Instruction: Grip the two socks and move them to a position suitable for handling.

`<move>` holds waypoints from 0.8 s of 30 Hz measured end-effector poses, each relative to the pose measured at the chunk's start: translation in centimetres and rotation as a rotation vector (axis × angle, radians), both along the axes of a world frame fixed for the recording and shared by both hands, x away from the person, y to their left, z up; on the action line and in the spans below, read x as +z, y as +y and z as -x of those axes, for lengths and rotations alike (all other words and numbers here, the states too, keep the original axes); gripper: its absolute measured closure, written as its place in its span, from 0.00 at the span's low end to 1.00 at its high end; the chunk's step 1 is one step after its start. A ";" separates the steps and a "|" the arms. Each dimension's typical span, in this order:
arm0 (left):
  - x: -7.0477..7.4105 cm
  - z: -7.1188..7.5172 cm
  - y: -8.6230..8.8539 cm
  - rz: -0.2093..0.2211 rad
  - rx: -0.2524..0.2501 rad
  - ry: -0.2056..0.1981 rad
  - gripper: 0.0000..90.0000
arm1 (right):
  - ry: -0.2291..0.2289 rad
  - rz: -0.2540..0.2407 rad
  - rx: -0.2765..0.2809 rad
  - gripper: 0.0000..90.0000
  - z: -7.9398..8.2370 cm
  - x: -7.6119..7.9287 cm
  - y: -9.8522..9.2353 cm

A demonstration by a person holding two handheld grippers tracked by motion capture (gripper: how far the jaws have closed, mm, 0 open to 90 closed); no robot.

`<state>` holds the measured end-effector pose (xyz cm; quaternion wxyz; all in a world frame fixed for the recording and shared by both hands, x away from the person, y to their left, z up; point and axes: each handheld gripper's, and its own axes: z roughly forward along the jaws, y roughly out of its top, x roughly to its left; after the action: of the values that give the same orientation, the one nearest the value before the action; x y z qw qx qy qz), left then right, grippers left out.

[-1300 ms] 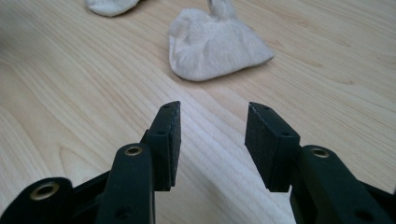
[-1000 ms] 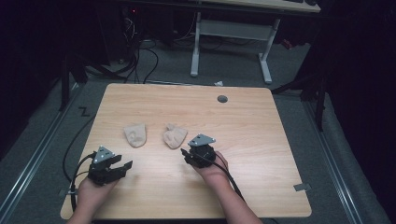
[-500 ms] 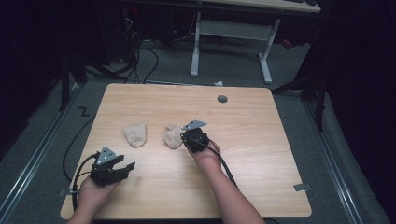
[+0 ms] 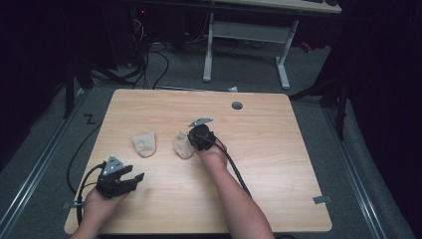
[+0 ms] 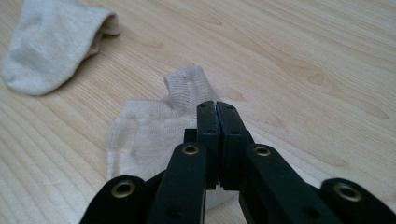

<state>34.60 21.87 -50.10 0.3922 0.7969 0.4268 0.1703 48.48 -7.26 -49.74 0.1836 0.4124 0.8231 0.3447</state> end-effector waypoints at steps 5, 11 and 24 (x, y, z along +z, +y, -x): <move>-0.1 0.0 -0.2 -0.013 -0.012 0.002 0.50 | 0.015 0.023 0.000 0.99 -0.3 -0.4 0.4; -0.1 0.0 -0.1 -0.011 -0.007 -0.005 0.50 | 0.045 0.054 -0.006 0.99 -0.3 -1.5 0.6; -0.1 0.0 -0.2 -0.020 -0.010 -0.006 0.49 | 0.050 0.073 0.022 1.00 1.0 -2.2 -0.1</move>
<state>34.63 21.63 -50.23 0.3865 0.8023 0.4199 0.1749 47.53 -7.33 -51.98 0.1743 0.4048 0.8439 0.3060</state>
